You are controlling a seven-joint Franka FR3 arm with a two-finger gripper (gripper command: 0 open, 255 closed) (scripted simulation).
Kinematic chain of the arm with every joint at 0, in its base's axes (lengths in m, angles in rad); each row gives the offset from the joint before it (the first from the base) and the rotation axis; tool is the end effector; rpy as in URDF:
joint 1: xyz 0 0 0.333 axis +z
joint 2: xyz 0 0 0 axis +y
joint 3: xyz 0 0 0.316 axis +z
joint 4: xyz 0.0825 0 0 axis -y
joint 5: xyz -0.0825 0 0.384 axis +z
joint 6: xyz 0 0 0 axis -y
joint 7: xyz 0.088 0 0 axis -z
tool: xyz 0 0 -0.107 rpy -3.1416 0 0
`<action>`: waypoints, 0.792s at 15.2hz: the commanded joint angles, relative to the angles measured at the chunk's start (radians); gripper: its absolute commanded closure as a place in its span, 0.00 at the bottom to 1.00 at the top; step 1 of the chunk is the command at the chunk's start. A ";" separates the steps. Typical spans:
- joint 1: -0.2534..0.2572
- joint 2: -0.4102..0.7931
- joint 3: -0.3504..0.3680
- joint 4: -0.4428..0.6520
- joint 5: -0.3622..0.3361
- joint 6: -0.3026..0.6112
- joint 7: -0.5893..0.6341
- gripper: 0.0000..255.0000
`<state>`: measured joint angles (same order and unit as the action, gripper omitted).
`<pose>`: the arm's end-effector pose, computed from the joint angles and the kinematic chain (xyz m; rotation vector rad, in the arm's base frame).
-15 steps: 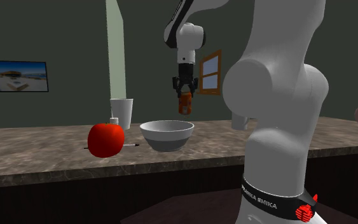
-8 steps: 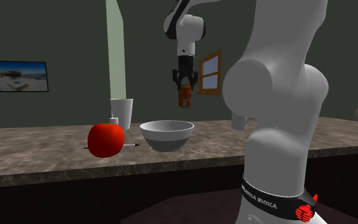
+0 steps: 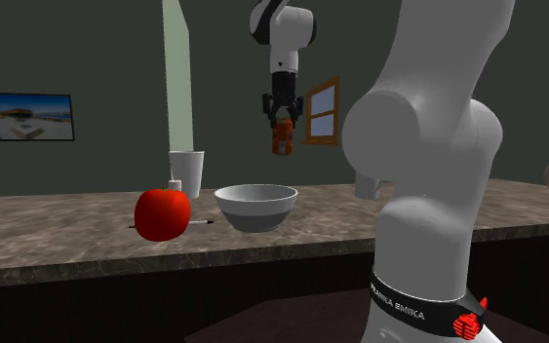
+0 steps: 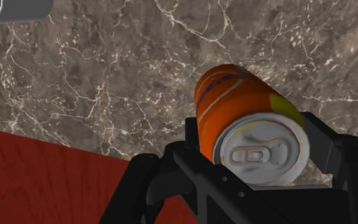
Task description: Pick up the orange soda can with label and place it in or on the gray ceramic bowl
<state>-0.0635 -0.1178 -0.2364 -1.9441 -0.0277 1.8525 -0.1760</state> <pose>0.5030 -0.1627 0.5328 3.1316 -0.1806 0.0354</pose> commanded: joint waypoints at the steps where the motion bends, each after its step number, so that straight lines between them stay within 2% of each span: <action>1: 0.015 -0.074 0.024 -0.070 -0.015 -0.002 0.044 1.00; 6: 0.041 -0.234 0.087 -0.210 -0.028 -0.024 0.141 1.00; 12: 0.075 -0.408 0.173 -0.338 -0.010 -0.073 0.255 1.00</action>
<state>0.0048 -0.5046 -0.0780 -2.2596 -0.0432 1.7790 0.0591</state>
